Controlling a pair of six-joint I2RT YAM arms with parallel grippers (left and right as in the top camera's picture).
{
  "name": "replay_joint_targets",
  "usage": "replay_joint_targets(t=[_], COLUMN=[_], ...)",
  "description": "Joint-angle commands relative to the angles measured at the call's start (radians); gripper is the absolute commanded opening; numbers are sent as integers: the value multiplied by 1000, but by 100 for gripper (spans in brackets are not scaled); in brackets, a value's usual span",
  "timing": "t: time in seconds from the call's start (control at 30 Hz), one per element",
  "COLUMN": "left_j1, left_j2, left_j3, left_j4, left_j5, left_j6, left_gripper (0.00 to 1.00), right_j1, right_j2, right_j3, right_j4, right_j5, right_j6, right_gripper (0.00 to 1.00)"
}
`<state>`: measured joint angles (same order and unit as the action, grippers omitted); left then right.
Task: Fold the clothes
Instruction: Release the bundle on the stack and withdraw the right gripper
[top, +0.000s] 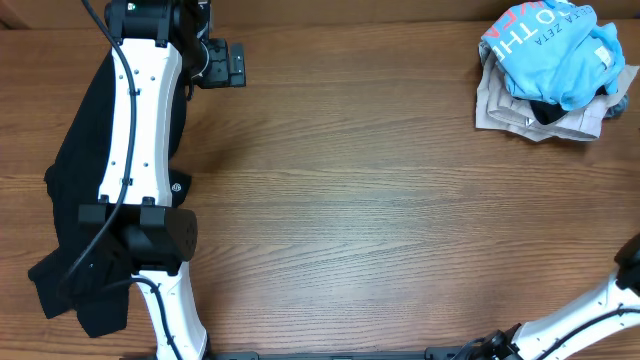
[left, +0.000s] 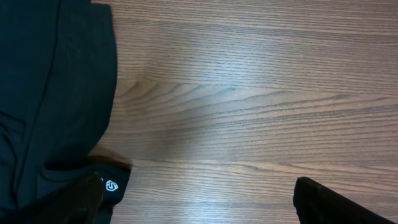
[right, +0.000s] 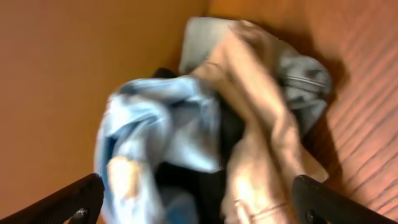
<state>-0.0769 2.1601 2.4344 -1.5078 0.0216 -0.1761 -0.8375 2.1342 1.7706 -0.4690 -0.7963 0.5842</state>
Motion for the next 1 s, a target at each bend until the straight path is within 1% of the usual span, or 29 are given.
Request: replay_joint_targets(t=[0.0, 0.17, 0.27, 0.4, 0.53, 0.6, 0.67, 0.73, 0.87, 0.97], left_j1=[-2, -2, -2, -2, -2, -2, -2, -2, -2, -2], left_j2=[-5, -5, -5, -5, -5, -5, -5, -5, -5, -5], left_j3=[8, 8, 8, 8, 8, 8, 8, 9, 8, 8], left_j4=[0, -3, -2, -2, -2, -2, -3, -2, -2, -3], left_j5=[-3, -4, -3, -3, -3, -3, -3, -3, -3, -3], left_j6=[11, 12, 12, 12, 12, 12, 12, 12, 12, 12], left_gripper=[100, 100, 100, 100, 100, 100, 100, 100, 100, 100], right_j1=[31, 99, 163, 289, 462, 561, 678, 760, 877, 904], right_j2=[-190, -369, -488, -657, -796, -842, -873, -885, -886, -878], right_j3=[19, 19, 19, 19, 19, 19, 19, 19, 18, 18], right_j4=[-17, -121, -211, -328, -423, -476, -504, -518, -533, -527], right_j5=[-8, 2, 69, 190, 279, 254, 192, 186, 186, 202], right_j6=[-171, -369, -466, -571, -580, -564, -528, -528, -528, -533], right_gripper=[100, 100, 100, 100, 100, 100, 100, 100, 100, 100])
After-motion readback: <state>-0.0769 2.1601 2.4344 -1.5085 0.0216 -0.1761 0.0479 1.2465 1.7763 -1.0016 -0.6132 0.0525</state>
